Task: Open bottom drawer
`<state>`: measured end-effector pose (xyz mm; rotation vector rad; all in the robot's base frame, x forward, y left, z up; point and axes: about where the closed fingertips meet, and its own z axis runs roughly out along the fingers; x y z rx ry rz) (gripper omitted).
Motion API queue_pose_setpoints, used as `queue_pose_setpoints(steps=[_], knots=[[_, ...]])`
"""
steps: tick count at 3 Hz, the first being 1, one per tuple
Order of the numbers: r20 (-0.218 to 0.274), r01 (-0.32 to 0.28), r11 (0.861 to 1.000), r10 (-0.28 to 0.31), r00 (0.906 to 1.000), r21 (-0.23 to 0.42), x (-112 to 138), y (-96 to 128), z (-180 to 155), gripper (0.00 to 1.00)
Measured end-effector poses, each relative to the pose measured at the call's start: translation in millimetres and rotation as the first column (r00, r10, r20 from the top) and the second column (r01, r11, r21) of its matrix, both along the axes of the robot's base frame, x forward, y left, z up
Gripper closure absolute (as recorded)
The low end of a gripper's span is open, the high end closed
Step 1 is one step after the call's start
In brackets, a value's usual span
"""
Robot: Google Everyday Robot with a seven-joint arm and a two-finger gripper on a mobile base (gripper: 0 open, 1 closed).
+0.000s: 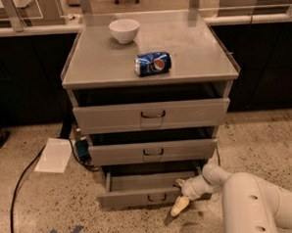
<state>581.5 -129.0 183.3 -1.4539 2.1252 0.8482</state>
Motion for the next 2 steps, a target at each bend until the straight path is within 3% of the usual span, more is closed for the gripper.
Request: queue_pose_setpoints(steps=[1, 2], knots=[[-0.04, 0.007, 1.0, -0.007, 0.9992, 0.012, -27.5, -1.8, 1.4, 0.0], [-0.04, 0.007, 1.0, -0.006, 0.9992, 0.012, -27.7, -1.7, 1.3, 0.0]])
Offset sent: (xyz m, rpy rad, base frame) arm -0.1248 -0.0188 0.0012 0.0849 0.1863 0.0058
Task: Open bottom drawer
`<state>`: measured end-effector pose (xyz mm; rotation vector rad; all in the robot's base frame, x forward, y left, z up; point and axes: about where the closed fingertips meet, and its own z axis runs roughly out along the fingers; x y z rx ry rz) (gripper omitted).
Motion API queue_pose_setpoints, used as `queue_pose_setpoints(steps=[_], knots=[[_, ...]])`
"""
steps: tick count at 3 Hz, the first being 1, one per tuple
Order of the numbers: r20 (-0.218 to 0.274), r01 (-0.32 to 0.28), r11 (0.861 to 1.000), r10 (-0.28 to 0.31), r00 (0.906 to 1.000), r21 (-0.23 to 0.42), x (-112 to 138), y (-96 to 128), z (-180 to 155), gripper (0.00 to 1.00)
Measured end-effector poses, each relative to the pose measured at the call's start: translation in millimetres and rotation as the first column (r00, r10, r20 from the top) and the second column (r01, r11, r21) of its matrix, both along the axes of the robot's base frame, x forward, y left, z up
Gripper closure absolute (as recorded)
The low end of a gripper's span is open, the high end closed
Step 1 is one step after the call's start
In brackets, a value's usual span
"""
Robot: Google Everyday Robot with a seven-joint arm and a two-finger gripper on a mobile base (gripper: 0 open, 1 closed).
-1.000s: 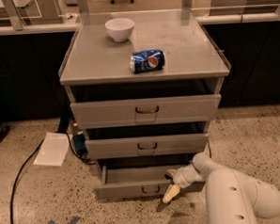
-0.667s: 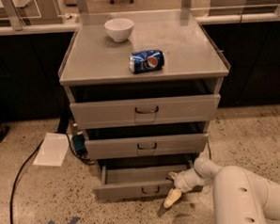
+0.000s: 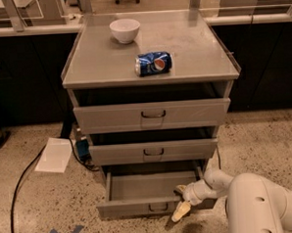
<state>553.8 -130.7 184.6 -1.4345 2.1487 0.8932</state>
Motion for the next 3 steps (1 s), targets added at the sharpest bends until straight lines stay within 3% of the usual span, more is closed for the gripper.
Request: queue_pose_setpoints(steps=[1, 2, 3], knots=[[-0.008, -0.01, 1.0, 0.01, 0.9999, 0.003, -5, 2, -2, 0.0], [-0.072, -0.02, 1.0, 0.021, 0.9972, 0.013, -38, -3, -5, 0.0], [-0.072, -0.02, 1.0, 0.021, 0.9972, 0.013, -38, -2, -1, 0.0]])
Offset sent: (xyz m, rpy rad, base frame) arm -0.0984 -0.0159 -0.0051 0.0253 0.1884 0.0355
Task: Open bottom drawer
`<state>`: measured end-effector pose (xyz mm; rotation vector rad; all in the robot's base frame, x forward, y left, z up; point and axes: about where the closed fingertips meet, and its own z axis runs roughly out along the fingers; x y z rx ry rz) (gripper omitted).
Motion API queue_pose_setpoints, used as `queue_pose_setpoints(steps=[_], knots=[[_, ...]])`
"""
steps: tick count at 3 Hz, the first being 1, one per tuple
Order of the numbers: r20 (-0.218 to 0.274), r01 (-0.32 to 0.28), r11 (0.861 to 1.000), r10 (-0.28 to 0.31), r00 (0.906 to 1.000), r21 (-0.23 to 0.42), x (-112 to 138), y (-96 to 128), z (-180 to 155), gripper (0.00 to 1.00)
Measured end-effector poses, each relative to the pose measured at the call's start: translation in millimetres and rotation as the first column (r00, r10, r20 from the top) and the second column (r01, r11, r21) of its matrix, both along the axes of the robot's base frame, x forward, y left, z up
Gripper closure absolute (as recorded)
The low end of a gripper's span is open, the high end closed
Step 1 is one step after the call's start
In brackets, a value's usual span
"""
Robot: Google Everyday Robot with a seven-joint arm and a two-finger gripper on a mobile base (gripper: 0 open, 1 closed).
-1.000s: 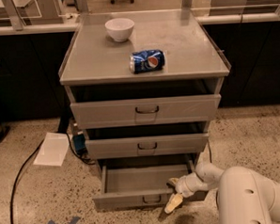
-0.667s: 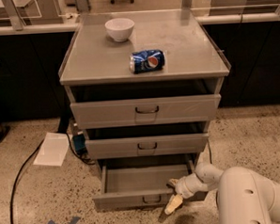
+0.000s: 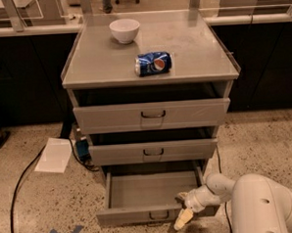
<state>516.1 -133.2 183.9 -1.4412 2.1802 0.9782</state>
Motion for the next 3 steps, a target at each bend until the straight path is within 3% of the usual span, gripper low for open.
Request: queue_pose_setpoints(steps=[1, 3], knots=[[-0.078, -0.003, 0.999, 0.006, 0.9969, 0.033, -45, 0, 10, 0.0], [-0.107, -0.011, 0.999, 0.016, 0.9941, 0.049, -56, 2, 10, 0.0]])
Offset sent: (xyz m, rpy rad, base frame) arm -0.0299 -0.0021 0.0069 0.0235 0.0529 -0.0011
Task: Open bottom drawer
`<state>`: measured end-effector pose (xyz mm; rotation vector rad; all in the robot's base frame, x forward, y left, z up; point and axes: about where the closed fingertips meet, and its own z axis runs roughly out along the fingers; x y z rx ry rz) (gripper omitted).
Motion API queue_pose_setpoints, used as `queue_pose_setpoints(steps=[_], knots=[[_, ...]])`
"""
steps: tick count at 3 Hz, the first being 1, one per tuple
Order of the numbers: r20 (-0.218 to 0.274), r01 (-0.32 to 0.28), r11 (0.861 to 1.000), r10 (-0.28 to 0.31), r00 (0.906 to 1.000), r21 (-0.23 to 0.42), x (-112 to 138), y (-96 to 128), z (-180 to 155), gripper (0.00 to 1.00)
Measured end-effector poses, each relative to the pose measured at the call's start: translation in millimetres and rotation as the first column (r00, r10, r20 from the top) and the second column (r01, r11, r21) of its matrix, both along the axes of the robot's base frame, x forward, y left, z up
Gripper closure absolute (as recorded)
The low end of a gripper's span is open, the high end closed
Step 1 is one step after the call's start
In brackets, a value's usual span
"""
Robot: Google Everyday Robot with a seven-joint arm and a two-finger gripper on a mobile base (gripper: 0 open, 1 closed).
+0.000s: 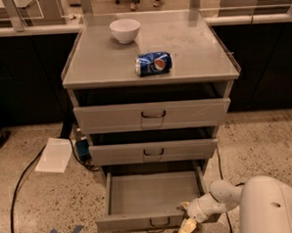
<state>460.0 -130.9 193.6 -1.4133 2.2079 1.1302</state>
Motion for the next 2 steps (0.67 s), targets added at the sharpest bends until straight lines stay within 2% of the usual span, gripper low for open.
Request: queue_pose_setpoints(steps=[1, 2], knots=[[-0.036, 0.01, 1.0, -0.01, 0.9993, 0.015, -14.0, -0.6, 1.8, 0.0], [-0.036, 0.01, 1.0, -0.01, 0.9993, 0.015, -14.0, -0.6, 3.6, 0.0]])
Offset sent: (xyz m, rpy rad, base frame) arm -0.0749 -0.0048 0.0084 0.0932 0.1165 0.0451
